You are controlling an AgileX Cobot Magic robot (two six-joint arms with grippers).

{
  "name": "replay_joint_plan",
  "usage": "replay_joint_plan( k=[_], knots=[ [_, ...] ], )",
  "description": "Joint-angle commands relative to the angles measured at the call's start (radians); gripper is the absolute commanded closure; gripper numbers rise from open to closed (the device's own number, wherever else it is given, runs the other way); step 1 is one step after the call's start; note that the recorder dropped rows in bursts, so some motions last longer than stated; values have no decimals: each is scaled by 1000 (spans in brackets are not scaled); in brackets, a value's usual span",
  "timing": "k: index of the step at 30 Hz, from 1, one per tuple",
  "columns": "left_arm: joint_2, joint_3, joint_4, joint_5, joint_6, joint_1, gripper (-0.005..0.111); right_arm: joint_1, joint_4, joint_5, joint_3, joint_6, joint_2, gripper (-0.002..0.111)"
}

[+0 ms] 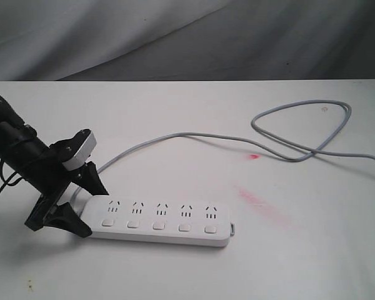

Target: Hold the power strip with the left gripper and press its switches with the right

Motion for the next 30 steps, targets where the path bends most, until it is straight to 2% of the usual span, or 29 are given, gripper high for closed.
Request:
replay_joint_plan(
  k=[1,5,11,15,27,30],
  knots=[
    [-2,-1,-9,2,5,-6,52,-1,-58,-36,3,-29,-5,85],
    [-2,-1,-9,2,5,-6,52,-1,12,-228,3,-10,-5,85],
    [-2,-1,-9,2,5,-6,52,-1,382,-623,3,42,-5,85],
    [-2,-1,-9,2,5,-6,52,-1,444,-862,3,42,-5,85],
    [-2,-1,-9,2,5,-6,52,-1,444,-837,3,86,-5,86],
    [-2,-1,-9,2,5,-6,52,-1,444,-712,-53,33,-5,86]
  ],
)
